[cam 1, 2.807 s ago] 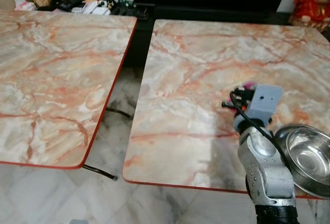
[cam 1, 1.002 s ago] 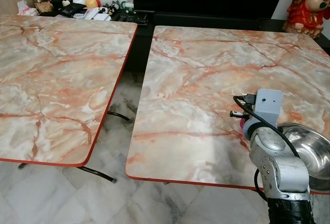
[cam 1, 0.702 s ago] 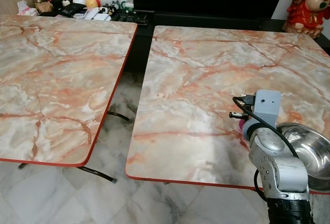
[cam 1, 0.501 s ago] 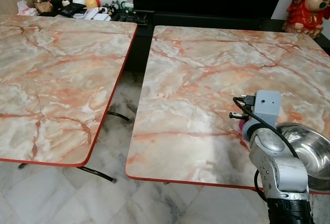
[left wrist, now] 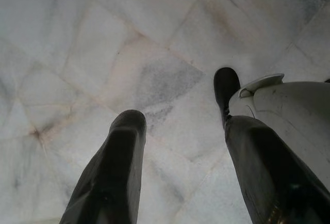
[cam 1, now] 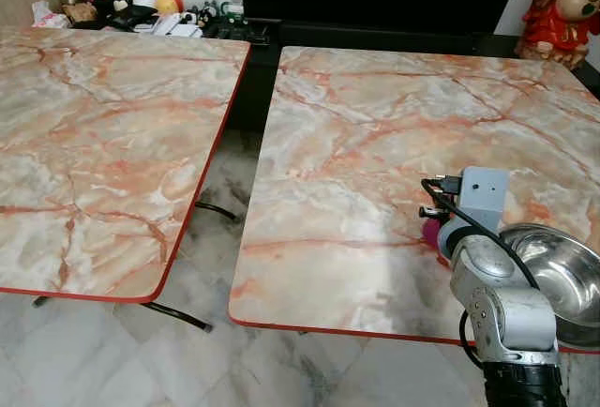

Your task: Setting the table

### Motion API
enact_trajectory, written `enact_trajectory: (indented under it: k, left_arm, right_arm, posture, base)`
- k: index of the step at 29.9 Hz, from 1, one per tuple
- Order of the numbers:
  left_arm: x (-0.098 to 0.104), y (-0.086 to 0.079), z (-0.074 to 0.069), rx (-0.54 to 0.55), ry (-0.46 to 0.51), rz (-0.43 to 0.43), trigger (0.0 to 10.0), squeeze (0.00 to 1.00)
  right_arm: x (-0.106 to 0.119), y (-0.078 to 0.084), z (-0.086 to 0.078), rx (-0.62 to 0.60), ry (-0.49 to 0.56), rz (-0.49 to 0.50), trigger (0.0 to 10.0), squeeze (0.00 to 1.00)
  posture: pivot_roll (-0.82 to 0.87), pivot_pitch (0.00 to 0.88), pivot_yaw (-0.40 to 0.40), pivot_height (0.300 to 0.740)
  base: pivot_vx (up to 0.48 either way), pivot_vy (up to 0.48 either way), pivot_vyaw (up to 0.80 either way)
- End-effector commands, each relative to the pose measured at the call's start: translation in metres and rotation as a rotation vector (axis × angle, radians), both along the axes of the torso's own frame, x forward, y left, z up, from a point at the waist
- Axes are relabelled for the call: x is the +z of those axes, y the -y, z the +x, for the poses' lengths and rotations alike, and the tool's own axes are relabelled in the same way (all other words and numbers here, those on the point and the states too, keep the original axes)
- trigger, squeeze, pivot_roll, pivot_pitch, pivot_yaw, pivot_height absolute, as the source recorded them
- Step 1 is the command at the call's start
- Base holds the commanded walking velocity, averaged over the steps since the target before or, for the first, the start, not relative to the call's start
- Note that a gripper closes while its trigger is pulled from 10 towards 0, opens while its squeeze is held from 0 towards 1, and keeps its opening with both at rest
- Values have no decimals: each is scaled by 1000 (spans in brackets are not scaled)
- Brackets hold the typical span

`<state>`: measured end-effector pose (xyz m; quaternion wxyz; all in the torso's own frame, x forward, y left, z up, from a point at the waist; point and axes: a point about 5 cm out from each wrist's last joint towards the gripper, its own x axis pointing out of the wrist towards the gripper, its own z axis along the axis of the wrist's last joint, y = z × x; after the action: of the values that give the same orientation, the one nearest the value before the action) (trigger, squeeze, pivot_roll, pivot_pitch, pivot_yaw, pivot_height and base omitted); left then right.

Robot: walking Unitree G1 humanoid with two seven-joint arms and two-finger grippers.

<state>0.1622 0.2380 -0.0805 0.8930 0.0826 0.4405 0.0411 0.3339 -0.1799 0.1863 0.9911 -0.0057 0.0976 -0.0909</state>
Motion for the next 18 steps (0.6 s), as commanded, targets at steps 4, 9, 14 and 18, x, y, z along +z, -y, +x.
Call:
enact_trajectory:
  k: [4,9,14,18]
  left_arm:
    - [-6,0,-12,-7,-53,0,10000,0]
    - [-6,0,-12,-9,-59,0,10000,0]
    - [-6,0,-13,-8,-59,-2,10000,0]
    - [-6,1,-13,-11,-59,-2,10000,0]
  right_arm:
    - [-5,3,-2,-12,-14,6,10000,549]
    - [-4,3,-1,-15,-6,-13,10000,525]
    - [-9,2,-1,-7,-25,-12,10000,424]
    - [-14,1,-1,11,-41,-20,10000,0]
  posture:
    - [-3,180,-32,740]
    - [-3,179,-32,740]
    - [-2,177,-34,740]
    - [0,179,-34,740]
  base:
    - [0,0,0]
    - [0,0,0]
    - [0,0,0]
    - [0,0,0]
